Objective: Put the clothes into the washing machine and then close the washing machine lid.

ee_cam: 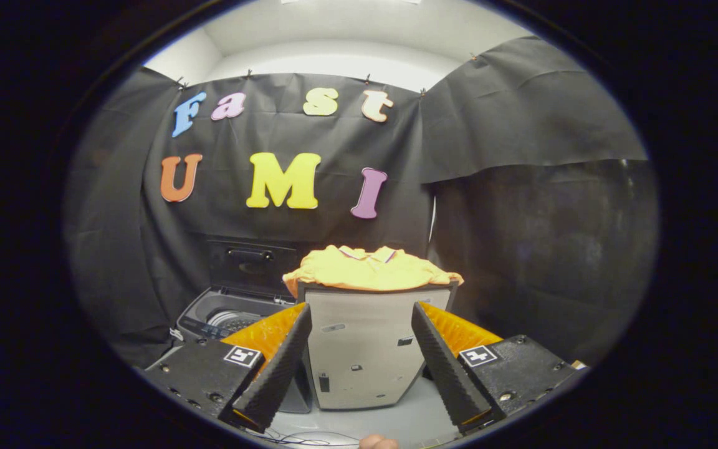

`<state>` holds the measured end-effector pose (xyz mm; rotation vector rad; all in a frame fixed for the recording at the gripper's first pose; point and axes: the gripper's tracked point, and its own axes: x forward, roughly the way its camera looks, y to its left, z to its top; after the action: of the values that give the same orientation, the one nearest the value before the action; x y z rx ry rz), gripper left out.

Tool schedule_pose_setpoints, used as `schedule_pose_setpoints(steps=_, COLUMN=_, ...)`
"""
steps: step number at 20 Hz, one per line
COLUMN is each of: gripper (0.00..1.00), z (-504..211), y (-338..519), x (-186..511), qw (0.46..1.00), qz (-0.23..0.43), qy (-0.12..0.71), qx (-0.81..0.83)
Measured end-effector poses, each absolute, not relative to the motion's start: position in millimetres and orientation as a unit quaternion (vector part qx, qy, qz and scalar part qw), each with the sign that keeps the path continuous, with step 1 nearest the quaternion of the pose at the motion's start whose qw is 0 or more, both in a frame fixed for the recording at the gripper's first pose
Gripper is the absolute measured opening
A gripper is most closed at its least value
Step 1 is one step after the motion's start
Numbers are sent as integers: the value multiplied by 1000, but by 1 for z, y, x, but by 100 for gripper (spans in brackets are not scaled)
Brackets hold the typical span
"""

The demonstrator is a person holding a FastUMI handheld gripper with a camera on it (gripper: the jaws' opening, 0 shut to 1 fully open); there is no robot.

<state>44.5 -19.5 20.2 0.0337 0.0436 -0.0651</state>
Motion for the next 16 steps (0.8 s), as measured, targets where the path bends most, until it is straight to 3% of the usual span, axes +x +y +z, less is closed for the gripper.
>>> schedule_pose_setpoints(steps=9, gripper=100, z=57, y=-37, x=133, qw=1000, qz=-27, qy=8, qx=-1)
schedule_pose_setpoints(steps=16, gripper=100, z=58, y=-50, x=233, qw=998, qz=-21, qy=52, qx=1)
